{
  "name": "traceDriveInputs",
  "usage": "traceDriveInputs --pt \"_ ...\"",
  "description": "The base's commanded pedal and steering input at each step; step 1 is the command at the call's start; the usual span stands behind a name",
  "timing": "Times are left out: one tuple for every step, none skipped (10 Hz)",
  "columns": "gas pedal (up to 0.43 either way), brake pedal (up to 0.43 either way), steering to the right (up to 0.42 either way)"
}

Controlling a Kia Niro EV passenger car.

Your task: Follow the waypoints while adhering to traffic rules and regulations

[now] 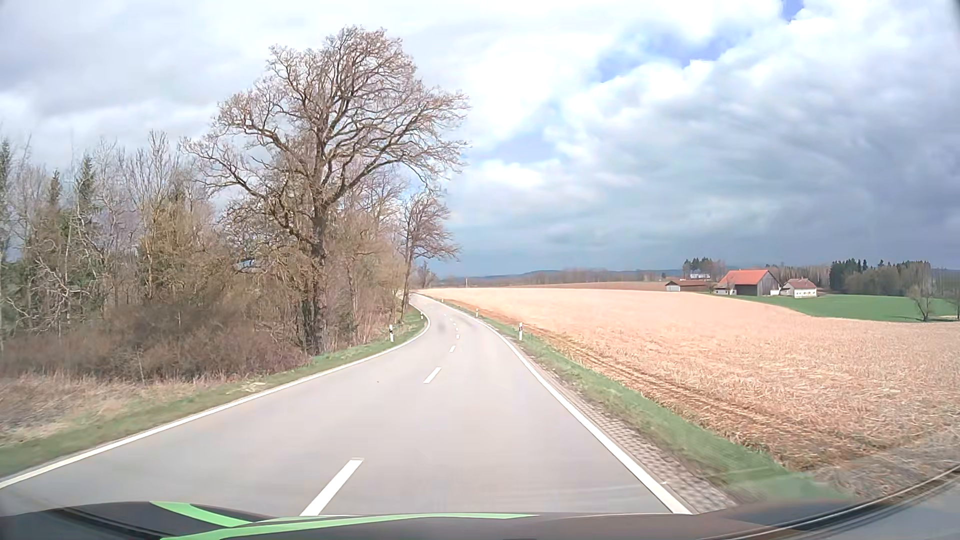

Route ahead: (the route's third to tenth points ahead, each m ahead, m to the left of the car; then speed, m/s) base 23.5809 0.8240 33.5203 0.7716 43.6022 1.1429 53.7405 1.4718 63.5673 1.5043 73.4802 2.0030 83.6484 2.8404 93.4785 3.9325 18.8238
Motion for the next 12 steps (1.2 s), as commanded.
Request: traceDriveInputs --pt "0.079 0.000 0.000" --pt "0.079 0.000 -0.001" --pt "0.087 0.000 -0.001" --pt "0.087 0.000 -0.004" --pt "0.098 0.000 -0.007" --pt "0.098 0.000 -0.008" --pt "0.098 0.000 -0.007" --pt "0.110 0.000 -0.007" --pt "0.110 0.000 -0.007" --pt "0.110 0.000 -0.007" --pt "0.110 0.000 -0.007" --pt "0.110 0.000 -0.005"
